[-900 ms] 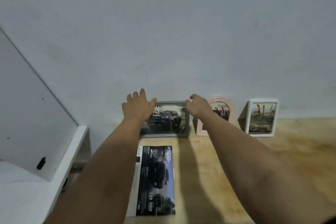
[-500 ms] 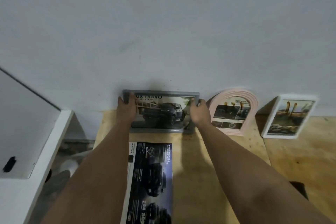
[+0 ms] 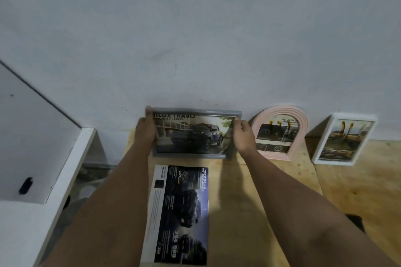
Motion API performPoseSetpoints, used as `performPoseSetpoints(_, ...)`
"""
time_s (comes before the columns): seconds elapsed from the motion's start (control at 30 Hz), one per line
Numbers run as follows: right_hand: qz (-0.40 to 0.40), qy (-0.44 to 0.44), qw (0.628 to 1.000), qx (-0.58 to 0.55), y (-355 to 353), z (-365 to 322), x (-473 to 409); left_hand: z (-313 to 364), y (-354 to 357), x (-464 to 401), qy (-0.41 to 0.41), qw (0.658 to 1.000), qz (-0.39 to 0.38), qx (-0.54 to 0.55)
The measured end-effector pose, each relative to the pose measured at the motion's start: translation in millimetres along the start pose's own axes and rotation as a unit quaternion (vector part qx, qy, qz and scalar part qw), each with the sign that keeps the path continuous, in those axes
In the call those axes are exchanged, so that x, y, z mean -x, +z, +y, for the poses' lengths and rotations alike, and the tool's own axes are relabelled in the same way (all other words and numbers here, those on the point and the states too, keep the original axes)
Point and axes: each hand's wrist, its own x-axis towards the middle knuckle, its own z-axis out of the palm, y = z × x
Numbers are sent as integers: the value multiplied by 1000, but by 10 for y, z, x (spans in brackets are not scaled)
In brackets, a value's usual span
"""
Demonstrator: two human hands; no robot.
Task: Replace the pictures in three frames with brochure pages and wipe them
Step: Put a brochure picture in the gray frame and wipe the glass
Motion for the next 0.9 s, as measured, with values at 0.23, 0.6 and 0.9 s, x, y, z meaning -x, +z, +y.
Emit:
performPoseSetpoints(0.23,-54,59,983,-165,-398,-110,897,-10,-309,727,22,995,-19,91)
performPoseSetpoints(0.6,64,84,982,-156,-1301,786,2180,-692,11,2021,-38,975,-83,204)
performPoseSetpoints(0.9,106,71,986,-106,-1811,1459,2449,-1346,388,2414,-130,964,-137,188)
